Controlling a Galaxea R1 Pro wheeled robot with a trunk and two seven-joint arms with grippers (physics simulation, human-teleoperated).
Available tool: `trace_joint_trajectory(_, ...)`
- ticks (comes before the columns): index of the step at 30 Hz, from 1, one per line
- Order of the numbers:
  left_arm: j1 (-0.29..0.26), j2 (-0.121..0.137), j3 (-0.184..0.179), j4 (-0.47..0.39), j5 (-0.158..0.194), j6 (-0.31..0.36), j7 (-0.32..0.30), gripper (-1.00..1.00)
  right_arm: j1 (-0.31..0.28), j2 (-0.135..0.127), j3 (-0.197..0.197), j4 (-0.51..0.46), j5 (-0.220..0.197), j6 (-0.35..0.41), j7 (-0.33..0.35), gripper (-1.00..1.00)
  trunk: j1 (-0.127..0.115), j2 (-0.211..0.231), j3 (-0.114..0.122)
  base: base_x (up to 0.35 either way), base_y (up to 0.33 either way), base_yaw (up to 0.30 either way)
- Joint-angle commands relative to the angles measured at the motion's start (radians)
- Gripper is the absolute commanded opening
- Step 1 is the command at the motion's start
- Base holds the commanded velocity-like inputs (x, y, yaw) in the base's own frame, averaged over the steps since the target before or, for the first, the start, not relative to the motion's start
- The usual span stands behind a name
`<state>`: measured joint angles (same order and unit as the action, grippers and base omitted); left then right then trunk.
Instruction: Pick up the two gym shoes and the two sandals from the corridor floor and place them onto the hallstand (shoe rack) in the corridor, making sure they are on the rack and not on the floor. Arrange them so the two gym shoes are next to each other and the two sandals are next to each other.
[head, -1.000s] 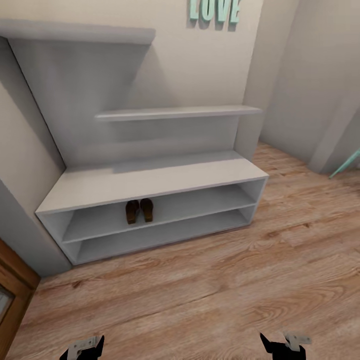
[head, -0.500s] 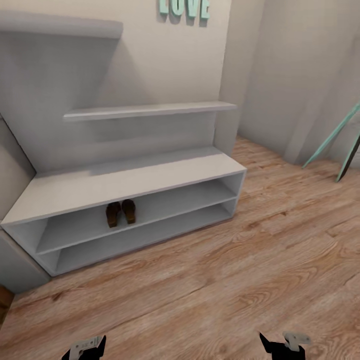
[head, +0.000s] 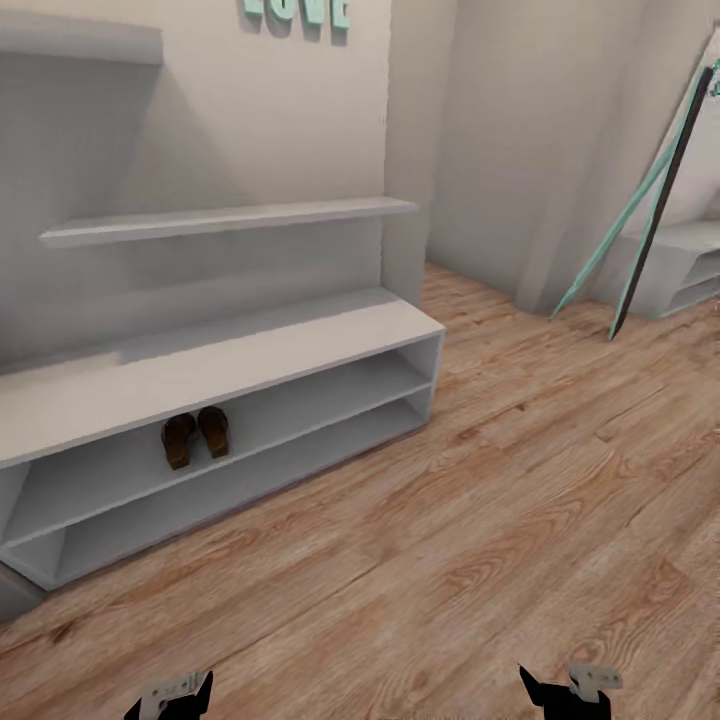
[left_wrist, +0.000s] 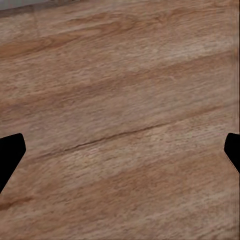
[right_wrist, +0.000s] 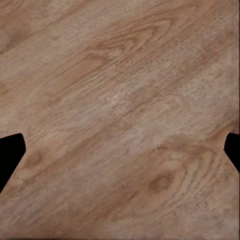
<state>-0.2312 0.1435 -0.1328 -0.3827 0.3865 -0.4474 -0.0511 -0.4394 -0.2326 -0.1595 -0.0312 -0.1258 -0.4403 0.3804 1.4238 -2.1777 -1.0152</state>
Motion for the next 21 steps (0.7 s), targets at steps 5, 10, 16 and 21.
trace_joint_trajectory(5, 0.0, 0.001, -0.005, 0.034, 0.009, -0.005, -0.004, 1.0, -0.001, -0.001, -0.003, 0.002, -0.011, 0.0, 0.011, 1.0, 0.0, 0.0, -0.005, 0.0, 0.0, -0.282)
trace_joint_trajectory(10, 0.0, 0.001, -0.005, 0.05, 0.008, -0.009, -0.004, 1.0, -0.001, -0.001, -0.003, 0.002, -0.011, 0.0, 0.011, 1.0, 0.0, 0.0, -0.009, 0.0, 0.0, -0.282)
trace_joint_trajectory(16, 0.0, 0.001, -0.005, 0.054, 0.008, -0.01, -0.004, 1.0, -0.001, -0.001, -0.003, 0.002, -0.011, 0.0, 0.011, 1.0, 0.0, 0.0, -0.013, 0.0, 0.0, -0.282)
trace_joint_trajectory(21, 0.0, 0.001, -0.005, 0.054, 0.008, -0.01, -0.004, 1.0, -0.001, -0.001, -0.004, 0.002, -0.011, 0.0, 0.011, 1.0, 0.0, 0.0, -0.017, 0.0, 0.0, -0.282)
